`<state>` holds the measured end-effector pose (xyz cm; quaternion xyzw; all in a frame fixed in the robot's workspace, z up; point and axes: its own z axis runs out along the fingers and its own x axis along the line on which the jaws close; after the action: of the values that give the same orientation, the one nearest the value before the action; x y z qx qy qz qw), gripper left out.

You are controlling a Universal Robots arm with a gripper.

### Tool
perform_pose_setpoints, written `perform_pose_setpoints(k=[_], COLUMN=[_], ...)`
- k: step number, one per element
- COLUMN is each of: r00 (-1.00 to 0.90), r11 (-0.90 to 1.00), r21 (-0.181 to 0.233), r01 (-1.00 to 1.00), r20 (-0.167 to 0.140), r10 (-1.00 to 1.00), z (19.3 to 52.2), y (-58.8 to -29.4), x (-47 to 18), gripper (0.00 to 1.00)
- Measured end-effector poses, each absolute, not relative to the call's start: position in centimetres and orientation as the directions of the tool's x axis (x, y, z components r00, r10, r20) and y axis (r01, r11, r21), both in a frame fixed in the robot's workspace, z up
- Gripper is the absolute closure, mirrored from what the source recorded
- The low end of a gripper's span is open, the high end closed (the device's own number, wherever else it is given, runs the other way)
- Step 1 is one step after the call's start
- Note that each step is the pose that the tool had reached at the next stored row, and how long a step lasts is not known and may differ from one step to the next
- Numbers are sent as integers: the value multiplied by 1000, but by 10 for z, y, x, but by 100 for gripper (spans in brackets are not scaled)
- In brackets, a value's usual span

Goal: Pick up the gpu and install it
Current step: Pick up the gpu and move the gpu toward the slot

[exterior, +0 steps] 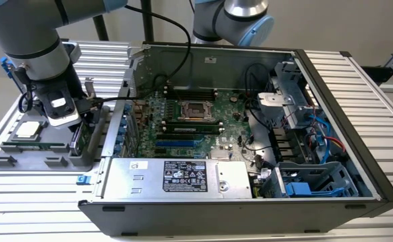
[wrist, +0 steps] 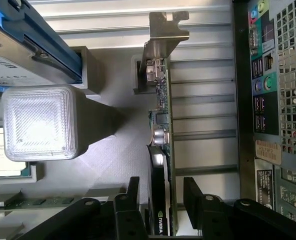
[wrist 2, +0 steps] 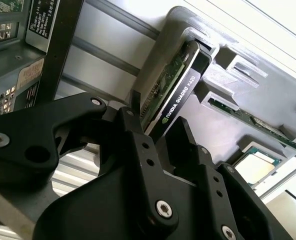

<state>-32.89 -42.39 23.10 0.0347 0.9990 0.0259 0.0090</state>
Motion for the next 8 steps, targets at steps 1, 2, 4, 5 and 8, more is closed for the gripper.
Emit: perform_pose_setpoints(k=[1, 2, 4, 5, 8], r00=[-997, -997, -997, -997, -997], r11=[996, 996, 996, 996, 996], r21=[52, 52, 52, 52, 52], r01=[69, 69, 69, 69, 69], r20=[-16, -16, -16, -16, -16], r10=[70, 70, 70, 70, 70], z=[231, 231, 231, 231, 231], y=[-424, -424, -424, -424, -424], x=[-329, -329, -329, -329, -329], gripper=[100, 100, 100, 100, 100])
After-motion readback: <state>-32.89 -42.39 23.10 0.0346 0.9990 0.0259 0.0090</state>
